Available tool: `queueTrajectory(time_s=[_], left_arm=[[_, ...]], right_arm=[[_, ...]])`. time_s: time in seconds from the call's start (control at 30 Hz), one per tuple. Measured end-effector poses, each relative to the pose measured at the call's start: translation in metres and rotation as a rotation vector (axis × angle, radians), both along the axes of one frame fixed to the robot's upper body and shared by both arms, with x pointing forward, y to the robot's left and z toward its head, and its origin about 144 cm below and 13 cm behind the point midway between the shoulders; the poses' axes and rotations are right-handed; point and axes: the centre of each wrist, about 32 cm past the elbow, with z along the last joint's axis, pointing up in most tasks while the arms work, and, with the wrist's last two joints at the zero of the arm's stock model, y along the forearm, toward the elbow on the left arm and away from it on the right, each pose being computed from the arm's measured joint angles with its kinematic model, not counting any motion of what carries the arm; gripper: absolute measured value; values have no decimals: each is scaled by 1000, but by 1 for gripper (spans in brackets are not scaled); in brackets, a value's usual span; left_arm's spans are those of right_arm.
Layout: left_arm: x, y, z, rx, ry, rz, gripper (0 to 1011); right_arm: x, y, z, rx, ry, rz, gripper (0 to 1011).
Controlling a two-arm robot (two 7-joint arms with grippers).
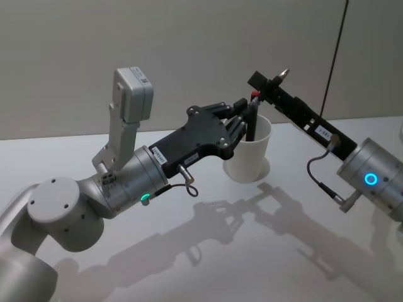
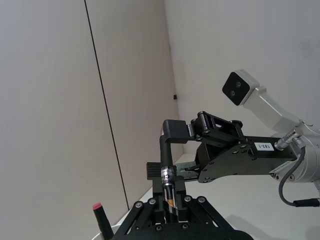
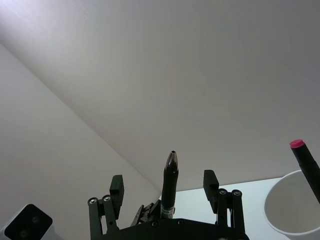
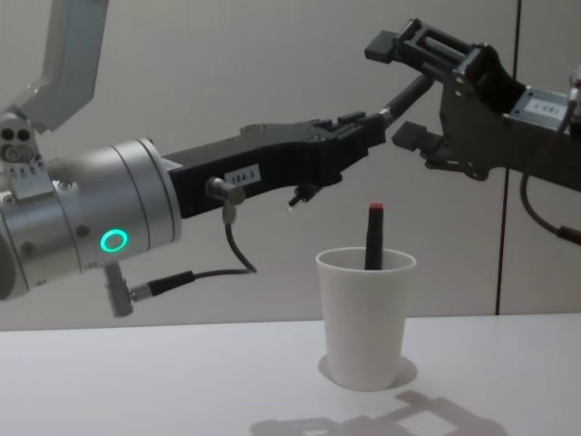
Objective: Place the pen into the pen holder.
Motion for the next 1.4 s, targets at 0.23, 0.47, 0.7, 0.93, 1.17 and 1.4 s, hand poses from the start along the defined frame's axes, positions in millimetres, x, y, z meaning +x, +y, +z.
queueTrajectory(time_s=[0.23,0.47,0.7,0.93,1.17,1.4], left_arm=[[0,0,0,0,0,0,138],[0,0,0,0,0,0,136],[0,0,0,0,0,0,138],[0,0,0,0,0,0,136],[0,0,0,0,0,0,136],[0,0,0,0,0,0,136]], right_arm=[[0,0,0,-1,1,-4,1001],[0,0,0,-1,2,-6,981],[-1,1,0,0,2,-7,813],[-1,1,0,0,2,-7,633],[-1,1,0,0,2,-7,404],[-1,1,0,0,2,-8,146]])
